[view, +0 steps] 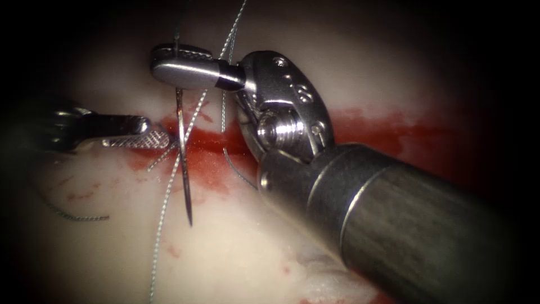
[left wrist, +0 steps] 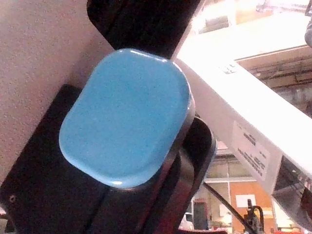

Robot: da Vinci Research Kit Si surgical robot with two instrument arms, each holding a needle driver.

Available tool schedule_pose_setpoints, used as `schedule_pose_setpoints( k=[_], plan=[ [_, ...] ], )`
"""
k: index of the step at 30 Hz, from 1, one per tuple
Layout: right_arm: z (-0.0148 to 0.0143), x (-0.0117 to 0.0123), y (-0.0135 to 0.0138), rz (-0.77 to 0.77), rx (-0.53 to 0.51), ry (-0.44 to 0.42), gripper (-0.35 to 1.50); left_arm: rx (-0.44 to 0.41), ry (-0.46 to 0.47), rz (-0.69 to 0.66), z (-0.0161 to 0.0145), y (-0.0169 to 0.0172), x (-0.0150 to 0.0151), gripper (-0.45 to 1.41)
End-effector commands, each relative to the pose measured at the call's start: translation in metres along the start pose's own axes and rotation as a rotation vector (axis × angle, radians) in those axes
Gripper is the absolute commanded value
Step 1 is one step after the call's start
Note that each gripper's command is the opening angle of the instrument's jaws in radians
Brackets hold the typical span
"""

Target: Wound Closure

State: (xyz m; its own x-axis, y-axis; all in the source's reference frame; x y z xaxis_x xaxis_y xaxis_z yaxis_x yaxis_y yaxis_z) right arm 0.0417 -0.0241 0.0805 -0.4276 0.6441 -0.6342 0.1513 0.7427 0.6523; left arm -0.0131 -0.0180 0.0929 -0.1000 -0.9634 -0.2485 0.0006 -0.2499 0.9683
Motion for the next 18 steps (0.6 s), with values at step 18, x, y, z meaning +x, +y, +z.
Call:
schedule_pose_setpoints(
  k=[18],
  plan=[
    [0.0023, 0.0012, -0.0002, -0.004, 0.002, 0.019, -0.35, -0.008, 0.027, 0.005, 0.0018, 0.0009, 0.0001, -0.35]
  ],
)
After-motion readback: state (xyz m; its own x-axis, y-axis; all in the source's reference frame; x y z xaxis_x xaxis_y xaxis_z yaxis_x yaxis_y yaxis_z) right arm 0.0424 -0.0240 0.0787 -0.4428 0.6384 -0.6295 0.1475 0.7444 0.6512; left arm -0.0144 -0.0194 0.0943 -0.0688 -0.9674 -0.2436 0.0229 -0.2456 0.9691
